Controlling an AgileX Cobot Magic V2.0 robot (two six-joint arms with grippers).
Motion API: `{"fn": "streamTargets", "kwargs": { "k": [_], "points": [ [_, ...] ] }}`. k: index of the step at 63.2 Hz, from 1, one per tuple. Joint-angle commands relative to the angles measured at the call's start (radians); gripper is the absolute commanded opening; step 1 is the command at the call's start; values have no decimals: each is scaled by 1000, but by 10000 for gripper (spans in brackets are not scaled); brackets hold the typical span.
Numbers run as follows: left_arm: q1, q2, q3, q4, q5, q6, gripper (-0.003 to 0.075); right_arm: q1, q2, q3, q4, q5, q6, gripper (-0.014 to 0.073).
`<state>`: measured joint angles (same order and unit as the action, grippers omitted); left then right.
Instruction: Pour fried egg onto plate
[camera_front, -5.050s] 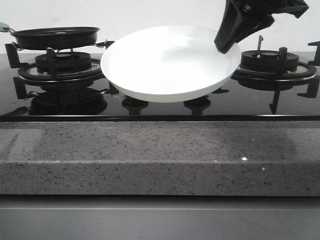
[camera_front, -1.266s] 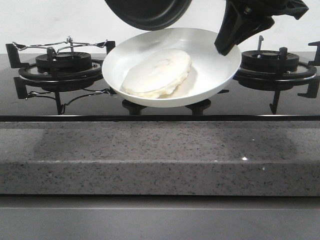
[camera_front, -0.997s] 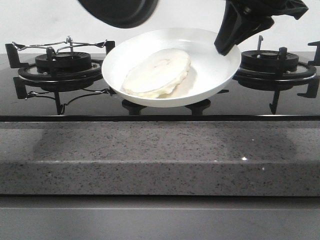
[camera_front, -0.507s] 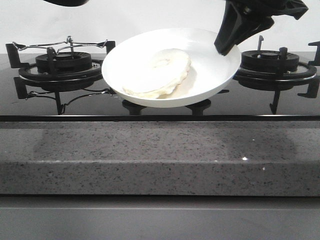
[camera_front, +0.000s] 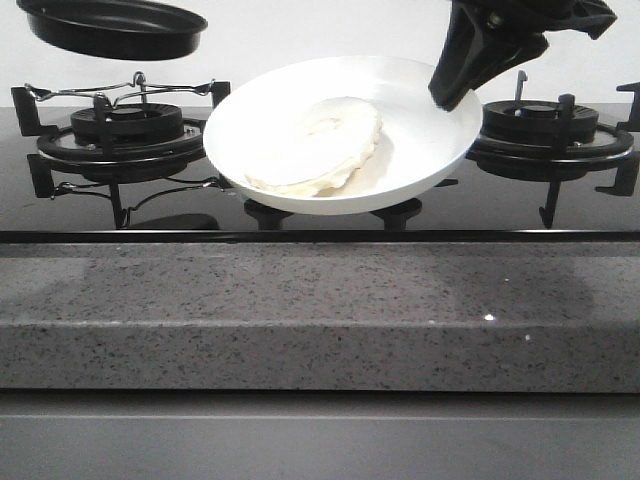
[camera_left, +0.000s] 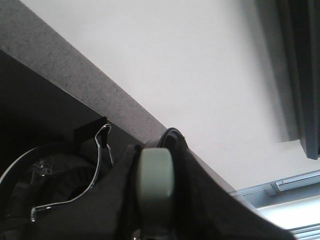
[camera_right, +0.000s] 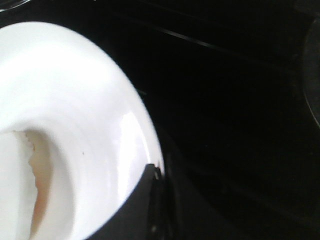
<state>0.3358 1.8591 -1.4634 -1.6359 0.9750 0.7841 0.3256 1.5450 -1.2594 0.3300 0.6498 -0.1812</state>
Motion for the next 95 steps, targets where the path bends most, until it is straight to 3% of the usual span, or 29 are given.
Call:
{"fn": "streamTargets", "kwargs": {
  "k": [1, 29, 33, 44, 51, 77, 95],
  "points": [
    [2, -26, -35, -124, 47, -12, -20, 0, -40, -27, 27, -58, -4, -117],
    [2, 40, -33, -65, 69, -12, 6, 0, -40, -27, 27, -58, -4, -117],
    [2, 40, -33, -65, 74, -12, 71, 0, -40, -27, 27, -58, -4, -117],
    [7, 40, -33, -64, 95, -12, 407, 0, -40, -27, 27, -58, -4, -117],
    [21, 38, -33, -57, 106, -12, 505, 0, -40, -27, 27, -58, -4, -117],
    [147, -67, -35, 197, 88, -128, 503, 0, -40, -27, 27, -58, -4, -117],
    [136, -282, -35, 593, -2, -194, 501, 0, -40, -27, 27, -58, -4, -117]
  ]
}}
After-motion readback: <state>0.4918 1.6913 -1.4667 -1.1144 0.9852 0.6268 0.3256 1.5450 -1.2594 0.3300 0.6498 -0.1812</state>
